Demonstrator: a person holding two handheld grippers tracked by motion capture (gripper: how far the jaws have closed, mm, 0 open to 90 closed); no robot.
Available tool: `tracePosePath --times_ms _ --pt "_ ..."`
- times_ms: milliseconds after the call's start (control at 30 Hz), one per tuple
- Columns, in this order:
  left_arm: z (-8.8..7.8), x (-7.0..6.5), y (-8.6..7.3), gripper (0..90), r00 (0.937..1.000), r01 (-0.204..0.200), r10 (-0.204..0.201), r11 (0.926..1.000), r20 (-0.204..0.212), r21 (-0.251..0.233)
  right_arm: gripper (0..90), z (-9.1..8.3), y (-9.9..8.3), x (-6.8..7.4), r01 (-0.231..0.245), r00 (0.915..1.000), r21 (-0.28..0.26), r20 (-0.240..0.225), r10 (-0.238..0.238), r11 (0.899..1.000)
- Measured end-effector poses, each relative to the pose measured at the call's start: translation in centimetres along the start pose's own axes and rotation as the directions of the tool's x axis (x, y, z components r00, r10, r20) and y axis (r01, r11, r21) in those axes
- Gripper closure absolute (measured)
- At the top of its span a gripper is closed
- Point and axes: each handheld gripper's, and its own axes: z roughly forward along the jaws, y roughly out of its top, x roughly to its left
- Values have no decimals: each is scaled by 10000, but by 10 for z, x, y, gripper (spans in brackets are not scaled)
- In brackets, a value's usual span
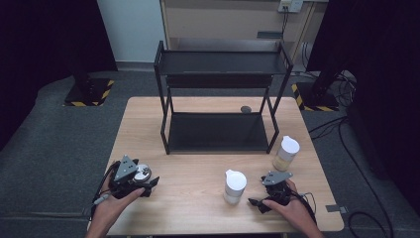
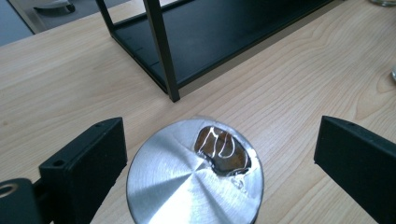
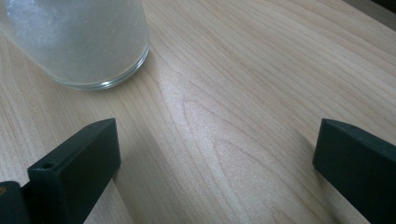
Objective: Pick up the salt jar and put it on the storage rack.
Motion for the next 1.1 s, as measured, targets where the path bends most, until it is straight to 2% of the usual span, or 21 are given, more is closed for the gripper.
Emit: tracePosePath --times_ms 233,600,767,1100 --pt "4 3 -8 16 10000 -47 47 9998 34 177 12 0 0 0 10 10000 -4 -12 -10 10000" --pt "5 9 -21 19 10000 27 -27 10000 5 96 12 0 0 0 15 10000 -3 -17 -15 10000" --pt "8 9 -23 21 9999 -82 80 9998 108 194 12 0 0 0 15 10000 -2 -20 -15 10000" --pt "13 12 -30 49 9998 109 -113 9996 165 253 12 0 0 0 17 10000 -3 -18 -17 10000"
